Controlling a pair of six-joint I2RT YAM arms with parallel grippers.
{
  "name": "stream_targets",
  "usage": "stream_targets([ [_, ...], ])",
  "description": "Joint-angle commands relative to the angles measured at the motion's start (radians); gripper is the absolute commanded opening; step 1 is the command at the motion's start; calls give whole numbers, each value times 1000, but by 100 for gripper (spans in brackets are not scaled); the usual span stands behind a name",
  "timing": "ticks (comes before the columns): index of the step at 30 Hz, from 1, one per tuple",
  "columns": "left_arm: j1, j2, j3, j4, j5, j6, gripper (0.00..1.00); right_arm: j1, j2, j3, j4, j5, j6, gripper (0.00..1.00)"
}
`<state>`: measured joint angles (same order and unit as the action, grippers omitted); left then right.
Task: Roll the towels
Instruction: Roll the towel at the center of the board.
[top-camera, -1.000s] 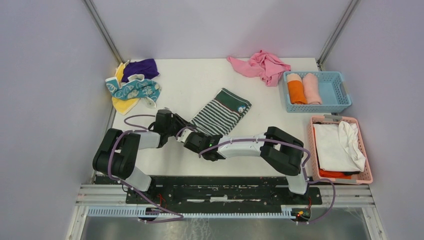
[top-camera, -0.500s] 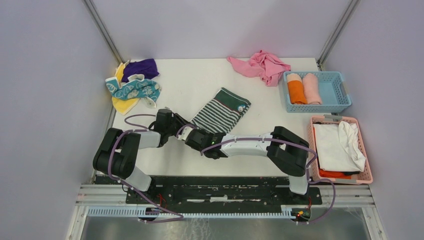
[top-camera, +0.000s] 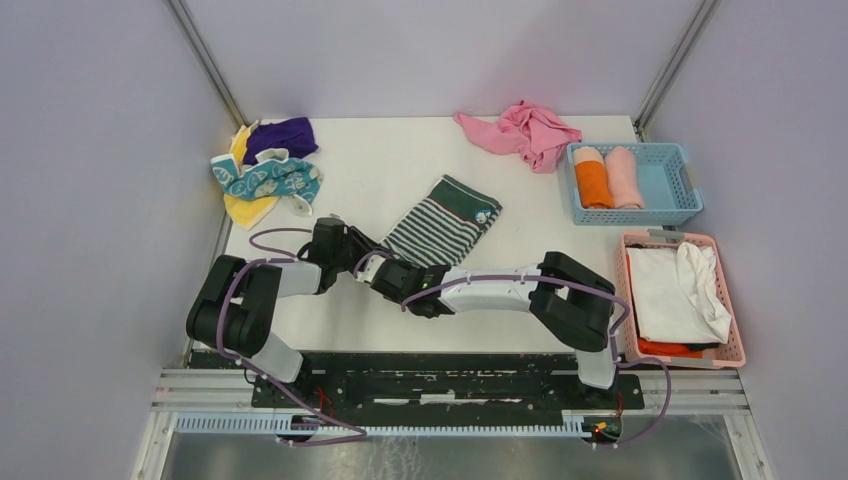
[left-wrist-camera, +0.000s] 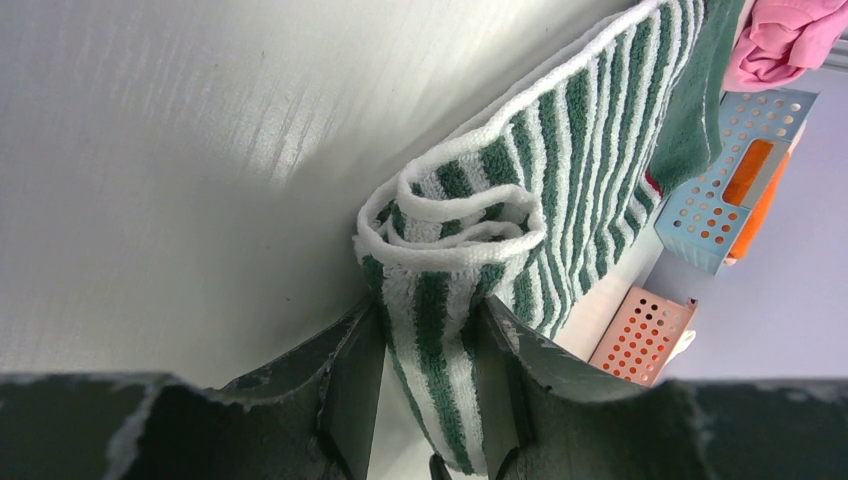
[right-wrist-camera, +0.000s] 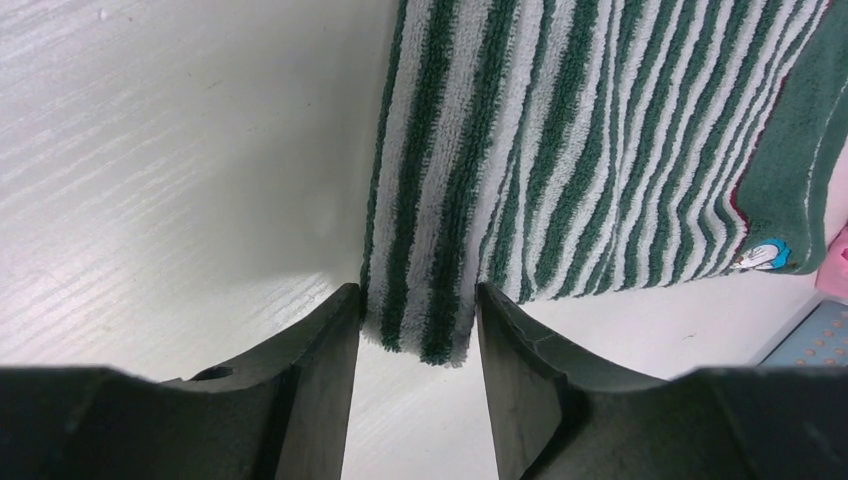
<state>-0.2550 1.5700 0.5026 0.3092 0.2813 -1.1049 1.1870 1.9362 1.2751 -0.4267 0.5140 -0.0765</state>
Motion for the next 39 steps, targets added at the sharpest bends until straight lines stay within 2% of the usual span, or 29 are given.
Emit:
stream_targets([
  [1,-5,61,-42,-197,-111,97,47,8,-81,48,-26,8,-20,55],
  [7,-5,61,-38,-199,-109,100,47,33,-113,72,-40,-34,-37,54],
  [11,-4,56,-41,-203,-111,101,47,33,-77,82,-40,-56,-26,48],
  [20,-4,51,-42,-206,-114,103,47,24,27,86,-22,-41,-18,49],
  [24,-5,50,-41,-208,-113,105,47,-2,56,67,-3,-18,0,51],
  [34,-6,63,-33,-212,-110,116,47,-86,80,21,30,-114,6,53],
  [39,-5,75,-16,-228,-110,134,47,-129,116,13,46,-131,7,48],
])
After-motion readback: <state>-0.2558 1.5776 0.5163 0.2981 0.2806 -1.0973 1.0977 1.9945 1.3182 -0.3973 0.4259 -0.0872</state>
